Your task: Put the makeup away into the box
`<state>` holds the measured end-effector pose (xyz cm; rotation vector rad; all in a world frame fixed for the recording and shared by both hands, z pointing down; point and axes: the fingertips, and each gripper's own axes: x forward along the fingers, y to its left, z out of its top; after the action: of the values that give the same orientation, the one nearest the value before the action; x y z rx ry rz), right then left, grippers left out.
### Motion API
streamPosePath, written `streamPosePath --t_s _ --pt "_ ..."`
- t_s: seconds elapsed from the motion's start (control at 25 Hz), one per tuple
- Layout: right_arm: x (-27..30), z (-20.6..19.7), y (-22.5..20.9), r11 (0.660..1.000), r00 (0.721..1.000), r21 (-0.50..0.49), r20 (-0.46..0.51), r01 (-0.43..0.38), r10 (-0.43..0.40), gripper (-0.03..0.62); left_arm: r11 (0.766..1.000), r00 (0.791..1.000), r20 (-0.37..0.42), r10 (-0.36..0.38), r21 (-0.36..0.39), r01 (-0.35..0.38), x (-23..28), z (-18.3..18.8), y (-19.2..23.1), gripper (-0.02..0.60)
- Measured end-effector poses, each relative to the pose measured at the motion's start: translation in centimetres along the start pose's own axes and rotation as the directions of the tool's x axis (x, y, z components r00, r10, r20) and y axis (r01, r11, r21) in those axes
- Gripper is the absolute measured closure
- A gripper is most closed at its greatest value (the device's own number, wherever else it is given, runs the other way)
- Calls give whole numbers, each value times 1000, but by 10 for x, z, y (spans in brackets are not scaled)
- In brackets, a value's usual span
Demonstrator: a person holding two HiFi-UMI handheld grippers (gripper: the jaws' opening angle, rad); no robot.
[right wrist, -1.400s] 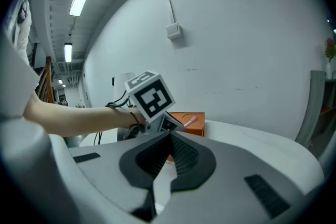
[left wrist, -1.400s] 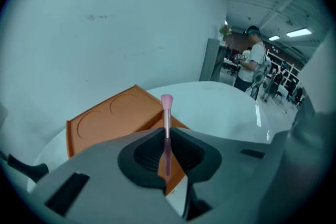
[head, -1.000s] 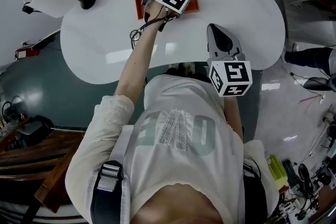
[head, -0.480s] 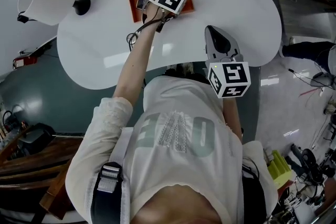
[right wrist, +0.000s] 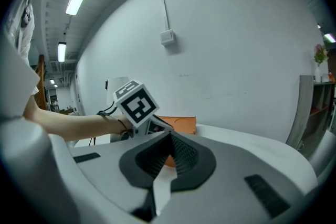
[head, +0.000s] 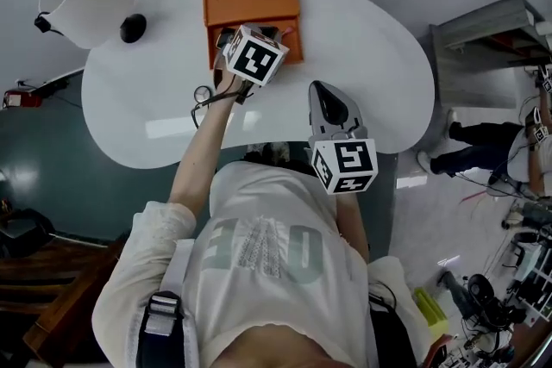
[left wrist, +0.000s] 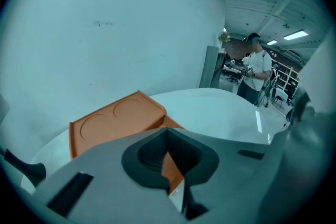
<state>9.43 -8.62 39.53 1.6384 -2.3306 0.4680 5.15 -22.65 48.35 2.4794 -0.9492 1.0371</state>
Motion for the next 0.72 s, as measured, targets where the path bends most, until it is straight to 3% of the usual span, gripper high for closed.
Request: streamPosePath --t_s 0.16,0.4,0.64,0.72 --pt "13 24 5 997 998 -54 38 -47 49 597 997 992 113 48 -59 -41 -49 11 1 575" --pt "28 53 25 987 986 -98 95 -125 134 597 981 956 242 164 -144 -132 -148 2 12 575" --pt "32 66 59 978 970 -102 143 -182 195 597 938 888 324 326 -232 -259 -223 -28 10 575" --pt "32 70 67 973 965 -109 147 -201 216 597 923 877 318 360 -261 -284 -231 -39 10 575"
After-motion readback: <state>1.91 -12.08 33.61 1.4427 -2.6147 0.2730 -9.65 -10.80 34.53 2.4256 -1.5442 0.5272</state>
